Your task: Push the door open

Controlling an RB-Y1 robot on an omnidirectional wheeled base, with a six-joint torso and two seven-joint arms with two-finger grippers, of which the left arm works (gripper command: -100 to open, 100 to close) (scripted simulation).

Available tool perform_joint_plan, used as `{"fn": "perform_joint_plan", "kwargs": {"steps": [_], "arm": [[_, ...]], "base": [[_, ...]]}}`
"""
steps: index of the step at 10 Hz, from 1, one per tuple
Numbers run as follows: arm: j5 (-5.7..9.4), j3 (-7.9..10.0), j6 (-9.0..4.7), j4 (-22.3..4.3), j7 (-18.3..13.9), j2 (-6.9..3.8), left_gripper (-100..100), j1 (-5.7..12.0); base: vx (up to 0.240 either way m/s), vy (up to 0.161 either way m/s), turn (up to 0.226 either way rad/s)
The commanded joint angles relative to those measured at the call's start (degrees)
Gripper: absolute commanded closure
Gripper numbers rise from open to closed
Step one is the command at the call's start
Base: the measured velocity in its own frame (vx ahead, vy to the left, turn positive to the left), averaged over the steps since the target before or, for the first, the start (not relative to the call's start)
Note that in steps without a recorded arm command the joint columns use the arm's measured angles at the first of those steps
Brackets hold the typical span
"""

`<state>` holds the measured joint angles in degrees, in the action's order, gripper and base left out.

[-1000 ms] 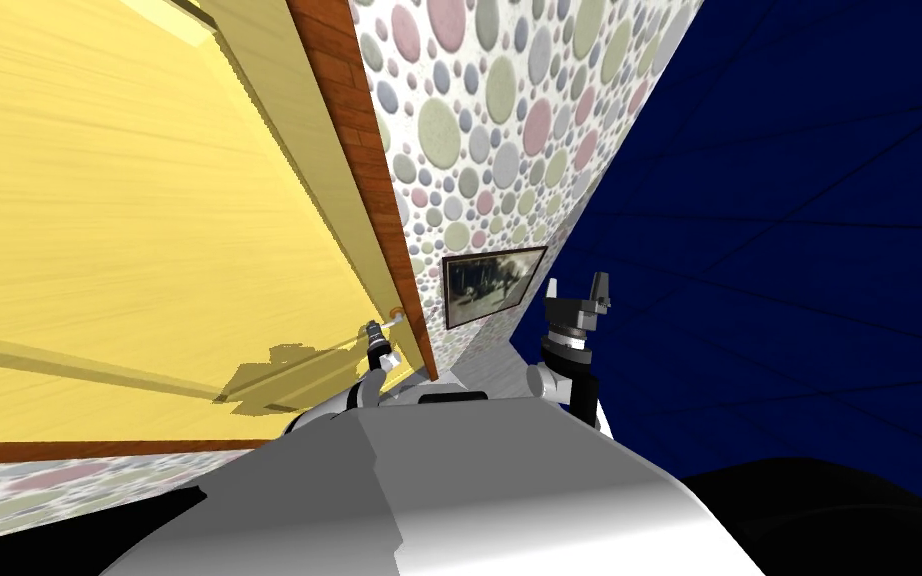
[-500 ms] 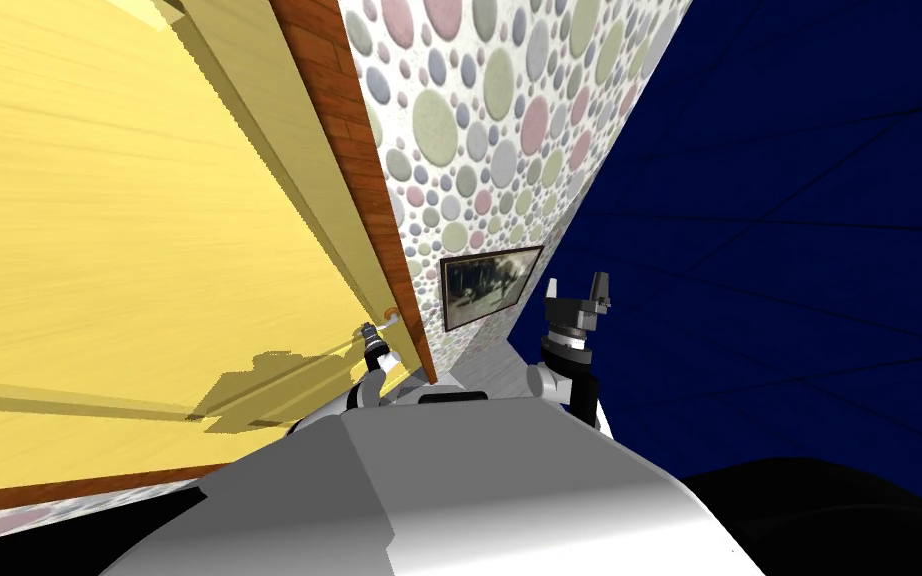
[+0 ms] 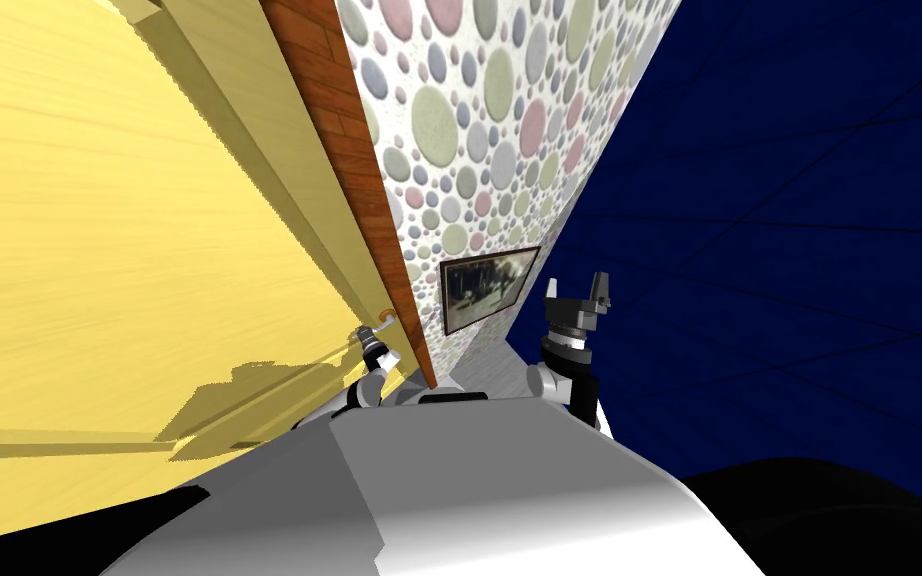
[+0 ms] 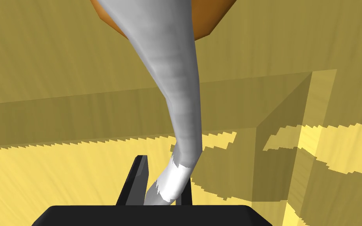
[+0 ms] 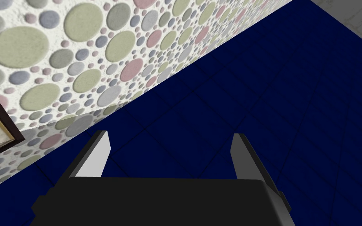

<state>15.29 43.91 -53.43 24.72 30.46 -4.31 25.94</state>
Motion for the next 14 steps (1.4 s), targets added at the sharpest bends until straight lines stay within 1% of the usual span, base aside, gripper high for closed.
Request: {"fn": "perform_joint_plan", "kwargs": {"steps": [1, 2, 3, 5, 6, 14], "arm": [[0.64, 1.79, -0.81, -0.12, 1.23, -0.14, 100, 1.1], [1.28, 3.51, -1.47, -0.58, 2.35, 0.15, 100, 1.49], [1.61, 4.38, -1.8, -0.81, 2.91, 0.3, 100, 1.69], [2.74, 7.41, -2.95, -1.62, 4.88, 0.99, 100, 2.39], [3.25, 8.78, -3.48, -2.0, 5.78, 1.34, 100, 2.72], [3.25, 8.78, -3.48, -2.0, 5.78, 1.34, 100, 2.72]], "base": [[0.042, 0.021, -0.099], [0.078, 0.057, -0.167], [0.073, 0.076, -0.116], [0.104, 0.088, -0.125], [-0.034, 0.047, -0.125], [0.0, 0.001, -0.002]]}}
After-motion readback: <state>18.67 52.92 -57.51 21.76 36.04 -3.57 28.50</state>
